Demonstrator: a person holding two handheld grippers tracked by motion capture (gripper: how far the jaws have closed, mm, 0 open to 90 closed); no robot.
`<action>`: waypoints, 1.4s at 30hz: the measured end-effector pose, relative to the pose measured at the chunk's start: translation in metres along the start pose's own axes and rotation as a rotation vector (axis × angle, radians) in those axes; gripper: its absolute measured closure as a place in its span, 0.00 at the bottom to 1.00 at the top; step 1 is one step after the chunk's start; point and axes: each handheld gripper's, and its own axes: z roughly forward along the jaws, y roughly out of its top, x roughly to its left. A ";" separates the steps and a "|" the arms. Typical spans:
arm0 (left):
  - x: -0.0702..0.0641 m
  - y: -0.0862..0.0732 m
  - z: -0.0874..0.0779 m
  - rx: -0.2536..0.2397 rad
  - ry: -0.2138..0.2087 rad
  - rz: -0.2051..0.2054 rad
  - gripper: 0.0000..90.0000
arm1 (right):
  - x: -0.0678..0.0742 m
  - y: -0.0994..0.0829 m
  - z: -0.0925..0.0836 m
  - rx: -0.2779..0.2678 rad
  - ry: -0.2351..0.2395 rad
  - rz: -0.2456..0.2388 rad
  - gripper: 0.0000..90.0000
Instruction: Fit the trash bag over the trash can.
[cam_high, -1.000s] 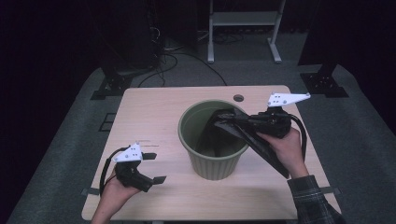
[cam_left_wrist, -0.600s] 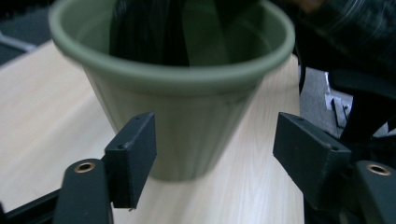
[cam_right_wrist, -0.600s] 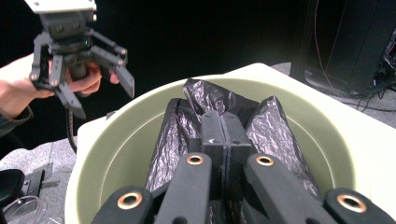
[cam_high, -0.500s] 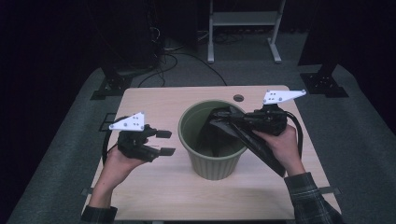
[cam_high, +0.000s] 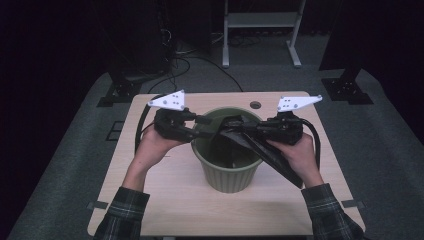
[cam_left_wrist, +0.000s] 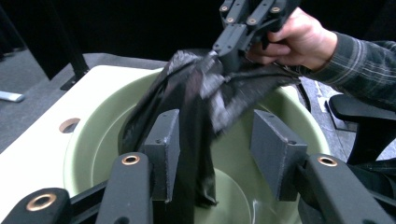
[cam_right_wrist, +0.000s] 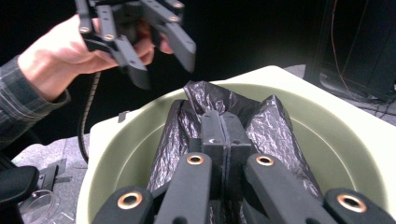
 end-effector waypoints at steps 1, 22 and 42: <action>0.001 0.002 0.005 0.005 -0.005 0.003 0.59 | 0.000 0.000 0.000 0.000 0.006 -0.001 1.00; 0.017 -0.010 -0.004 0.010 0.027 -0.081 1.00 | -0.006 -0.012 -0.009 0.011 0.013 0.015 0.83; 0.005 0.009 0.022 0.038 -0.017 -0.022 0.55 | 0.004 0.000 0.011 0.071 0.051 -0.028 1.00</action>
